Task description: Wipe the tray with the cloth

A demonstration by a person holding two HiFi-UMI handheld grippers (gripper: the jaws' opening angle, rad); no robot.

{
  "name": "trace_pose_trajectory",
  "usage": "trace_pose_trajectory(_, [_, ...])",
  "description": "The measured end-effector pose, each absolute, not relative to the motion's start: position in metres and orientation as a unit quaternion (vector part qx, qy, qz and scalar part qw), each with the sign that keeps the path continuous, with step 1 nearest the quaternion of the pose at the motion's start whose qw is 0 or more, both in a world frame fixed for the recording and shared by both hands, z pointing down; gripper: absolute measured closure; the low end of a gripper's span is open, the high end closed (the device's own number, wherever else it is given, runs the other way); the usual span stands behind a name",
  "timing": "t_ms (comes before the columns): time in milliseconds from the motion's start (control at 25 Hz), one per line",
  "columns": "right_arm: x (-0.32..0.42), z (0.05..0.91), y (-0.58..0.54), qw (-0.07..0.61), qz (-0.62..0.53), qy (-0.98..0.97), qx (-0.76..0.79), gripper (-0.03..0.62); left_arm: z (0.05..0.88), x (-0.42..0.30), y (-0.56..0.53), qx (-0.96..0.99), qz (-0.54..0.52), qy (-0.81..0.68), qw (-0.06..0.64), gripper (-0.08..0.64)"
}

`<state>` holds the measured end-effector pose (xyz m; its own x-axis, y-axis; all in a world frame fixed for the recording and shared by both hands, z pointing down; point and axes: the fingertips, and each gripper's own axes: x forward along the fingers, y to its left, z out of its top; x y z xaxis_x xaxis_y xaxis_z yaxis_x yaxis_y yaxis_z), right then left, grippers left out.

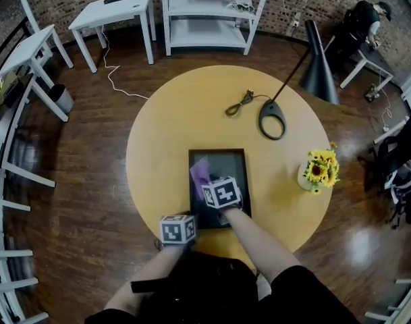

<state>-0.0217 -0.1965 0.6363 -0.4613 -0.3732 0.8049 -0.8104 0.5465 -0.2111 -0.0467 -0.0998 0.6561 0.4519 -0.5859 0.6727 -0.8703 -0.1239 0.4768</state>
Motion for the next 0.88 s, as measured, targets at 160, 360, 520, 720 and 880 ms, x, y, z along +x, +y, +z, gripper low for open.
trace_pose_trajectory(160, [-0.049, 0.651, -0.183, 0.372, 0.308, -0.796, 0.365, 0.495, 0.656, -0.045, -0.101, 0.735, 0.158, -0.495, 0.436, 0.433])
trace_pose_trajectory(360, [-0.013, 0.668, -0.18, 0.449, 0.257, -0.776, 0.361, 0.495, 0.658, -0.046, -0.1, 0.74, 0.167, -0.488, 0.432, 0.433])
trace_pose_trajectory(520, [0.034, 0.653, -0.188, 0.516, 0.166, -0.744, 0.39, 0.494, 0.658, -0.046, -0.099, 0.74, 0.168, -0.488, 0.432, 0.433])
trace_pose_trajectory(720, [0.072, 0.65, -0.195, 0.531, 0.169, -0.718, 0.417, 0.494, 0.655, -0.045, -0.102, 0.742, 0.168, -0.486, 0.431, 0.433])
trace_pose_trajectory(880, [0.096, 0.65, -0.2, 0.538, 0.181, -0.699, 0.434, 0.494, 0.649, -0.042, -0.106, 0.744, 0.175, -0.484, 0.425, 0.433])
